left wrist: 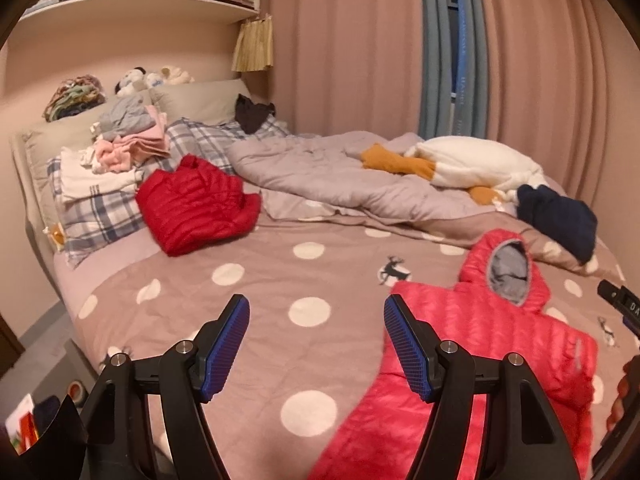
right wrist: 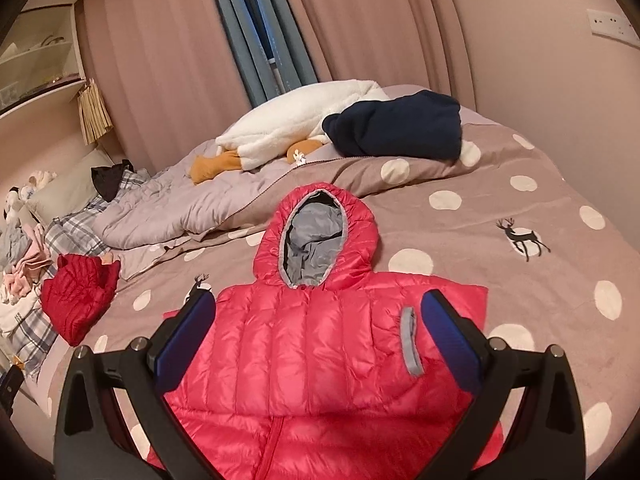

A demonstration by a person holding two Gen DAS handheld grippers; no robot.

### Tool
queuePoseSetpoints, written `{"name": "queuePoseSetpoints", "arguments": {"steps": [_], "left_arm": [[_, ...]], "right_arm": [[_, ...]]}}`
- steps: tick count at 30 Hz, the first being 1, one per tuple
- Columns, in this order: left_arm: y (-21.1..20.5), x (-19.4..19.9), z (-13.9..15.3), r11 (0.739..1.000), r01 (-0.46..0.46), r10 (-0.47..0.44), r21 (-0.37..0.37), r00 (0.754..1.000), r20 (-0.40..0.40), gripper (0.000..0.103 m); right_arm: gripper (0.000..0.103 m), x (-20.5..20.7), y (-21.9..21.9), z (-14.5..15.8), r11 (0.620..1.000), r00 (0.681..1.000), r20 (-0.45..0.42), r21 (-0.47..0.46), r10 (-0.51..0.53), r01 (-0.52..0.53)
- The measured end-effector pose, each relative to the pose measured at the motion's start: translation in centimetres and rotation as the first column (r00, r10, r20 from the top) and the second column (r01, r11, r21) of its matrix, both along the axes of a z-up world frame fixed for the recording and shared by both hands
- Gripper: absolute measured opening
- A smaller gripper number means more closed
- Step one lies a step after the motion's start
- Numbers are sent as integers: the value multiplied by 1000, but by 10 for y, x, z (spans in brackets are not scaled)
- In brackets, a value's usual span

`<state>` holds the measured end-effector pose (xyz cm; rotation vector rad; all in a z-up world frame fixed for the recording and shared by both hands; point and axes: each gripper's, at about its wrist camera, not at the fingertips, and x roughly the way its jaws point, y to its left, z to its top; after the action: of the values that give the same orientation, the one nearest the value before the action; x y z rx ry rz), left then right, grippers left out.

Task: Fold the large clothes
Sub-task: 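Lift both tools off the jacket and move the right tool toward the hood, then grasp the grey-lined hood with the right tool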

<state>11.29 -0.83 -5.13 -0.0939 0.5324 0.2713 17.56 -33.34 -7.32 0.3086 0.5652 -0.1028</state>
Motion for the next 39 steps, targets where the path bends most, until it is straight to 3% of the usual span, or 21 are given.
{"name": "queuePoseSetpoints", "arguments": {"steps": [5,8,15,18,21,29,32,33,36,39], "left_arm": [[8,13,-17,999,-17,15,-36,998,-67,69],[7,18,-25,1000,-26,25,-7,995,-93,69],[14,44,-29,998,-51,48,-33,995,-82,69],[18,55,-36,995,-85,80,-60,993,-84,69],[17,67,-45,994,-80,73,-79,993,-93,69],[19,99,-76,990,-71,55,-120,990,-132,69],[32,107,-85,980,-97,70,-172,985,-157,69],[34,108,-87,977,-114,84,-180,982,-167,69],[41,107,-94,969,-139,107,-203,981,-164,69],[43,98,-98,974,-144,111,-177,977,-183,69]], "right_arm": [[103,16,-2,-15,999,999,-31,31,13,-12],[103,24,-3,-19,1000,999,-49,-4,-1,0],[103,68,-26,-14,999,996,-79,-20,-51,49],[103,103,-24,-10,994,994,-94,-97,-57,48],[103,139,-27,-14,997,993,-118,-76,-17,8],[96,261,-56,-68,994,965,-241,-59,-99,87],[84,294,-59,-90,990,954,-280,-122,-108,76],[76,303,-60,-100,988,947,-300,-135,-115,77],[5,317,-71,-127,990,923,-362,-87,-132,108],[5,289,-70,-103,985,957,-237,-75,-167,154]]}}
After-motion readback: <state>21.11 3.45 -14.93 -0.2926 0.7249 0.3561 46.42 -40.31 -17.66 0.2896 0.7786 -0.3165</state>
